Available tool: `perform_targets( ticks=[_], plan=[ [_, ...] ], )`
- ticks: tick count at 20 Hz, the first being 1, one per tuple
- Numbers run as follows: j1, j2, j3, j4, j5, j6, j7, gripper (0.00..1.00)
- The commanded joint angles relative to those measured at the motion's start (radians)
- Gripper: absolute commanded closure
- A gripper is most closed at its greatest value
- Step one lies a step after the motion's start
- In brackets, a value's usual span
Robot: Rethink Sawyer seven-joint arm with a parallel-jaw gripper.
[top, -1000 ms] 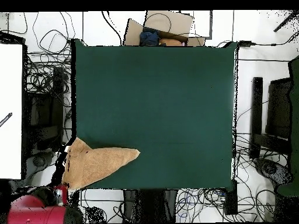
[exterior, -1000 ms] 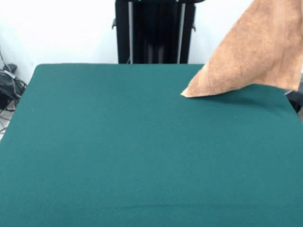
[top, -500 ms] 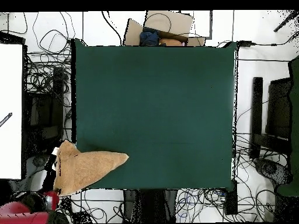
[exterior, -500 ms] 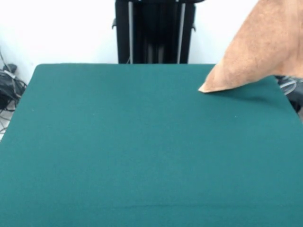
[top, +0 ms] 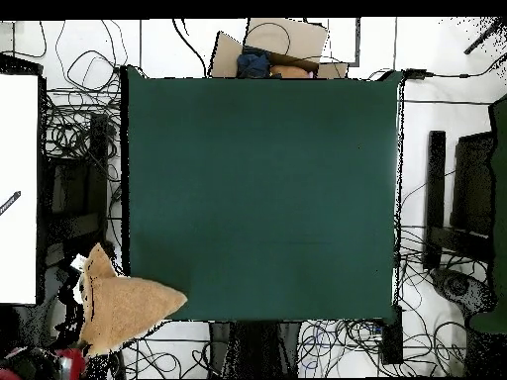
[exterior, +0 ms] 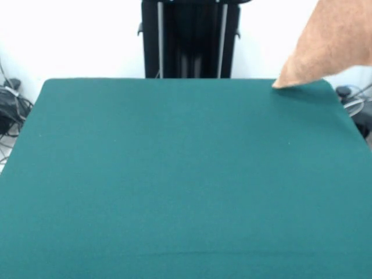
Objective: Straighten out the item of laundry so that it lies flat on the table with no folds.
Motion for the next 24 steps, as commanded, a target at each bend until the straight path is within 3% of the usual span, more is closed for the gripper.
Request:
perform_targets(
  ticks=[1,10,24],
  plan=[
    [-0.027,-0.015,-0.013,0.019,-0.026,0.043,0.287,1.0],
    [-0.102,-0.001,0.048,0.123,0.031,-0.095,0.2,1.0],
    [-0.109,0.003,0.054,0.116,0.01,-0.098,0.207,1.0]
  ],
)
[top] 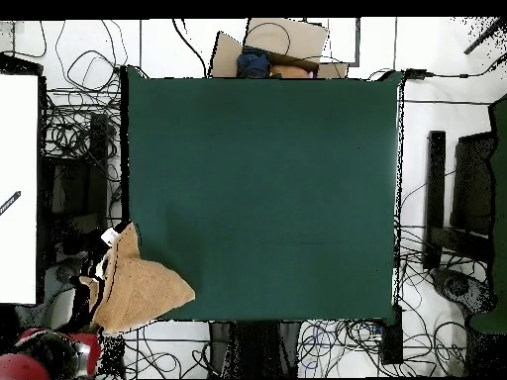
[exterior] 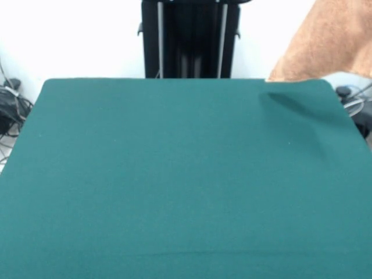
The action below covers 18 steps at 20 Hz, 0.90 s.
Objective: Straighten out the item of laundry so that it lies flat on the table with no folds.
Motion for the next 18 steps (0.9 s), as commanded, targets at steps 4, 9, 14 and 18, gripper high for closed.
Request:
perform_targets(
  ticks=[4,9,14,18],
  plan=[
    [-0.025,0.028,0.052,0.116,-0.005,-0.054,0.201,1.0],
    [-0.066,0.032,0.086,0.155,0.058,-0.097,0.151,1.0],
    [-0.114,0.034,0.13,0.184,0.126,-0.13,0.098,1.0],
    [-0.141,0.027,0.151,0.211,0.152,-0.151,0.063,1.0]
  ],
)
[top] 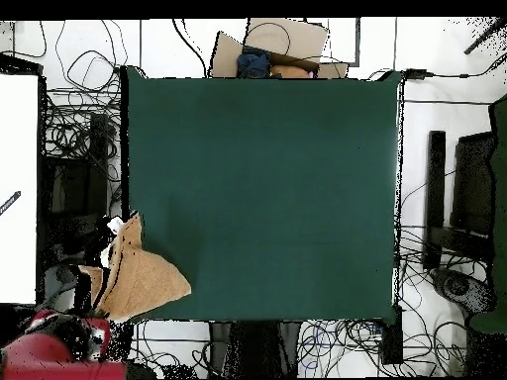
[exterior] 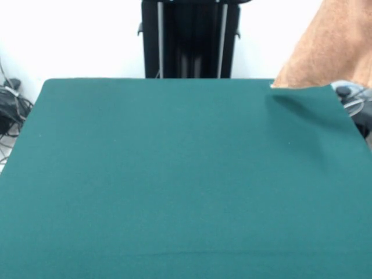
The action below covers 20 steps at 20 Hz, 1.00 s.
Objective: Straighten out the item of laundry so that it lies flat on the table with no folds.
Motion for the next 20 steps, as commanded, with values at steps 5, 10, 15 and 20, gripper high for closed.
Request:
perform_targets(
  ticks=[5,10,15,20],
  plan=[
    [-0.093,0.008,0.151,0.23,0.109,-0.151,0.007,1.0],
    [-0.143,-0.001,0.197,0.29,0.162,-0.207,-0.063,1.0],
    [-0.238,0.025,0.278,0.342,0.212,-0.275,-0.184,1.0],
    [-0.342,0.049,0.369,0.39,0.239,-0.344,-0.296,1.0]
  ],
)
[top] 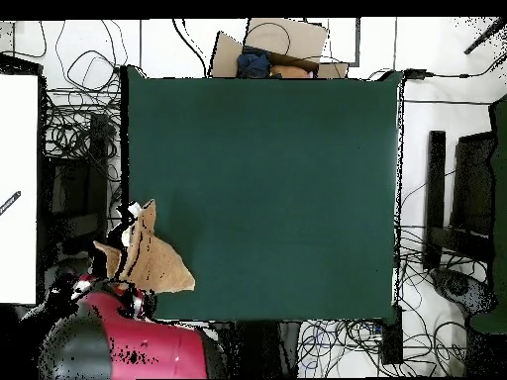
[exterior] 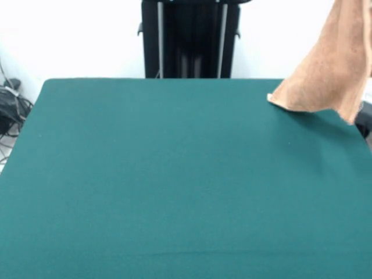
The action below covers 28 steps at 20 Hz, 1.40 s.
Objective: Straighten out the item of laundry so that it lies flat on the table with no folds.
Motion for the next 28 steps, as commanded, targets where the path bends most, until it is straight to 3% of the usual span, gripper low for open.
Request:
perform_targets(
  ticks=[1,14,24,28],
  plan=[
    [-0.113,0.056,0.194,0.186,0.057,-0.124,-0.276,1.0],
    [-0.287,0.081,0.341,0.225,-0.006,-0.198,-0.347,1.0],
    [-0.46,0.125,0.51,0.288,-0.017,-0.309,-0.44,1.0],
    [-0.561,0.165,0.619,0.326,-0.021,-0.385,-0.475,1.0]
  ],
)
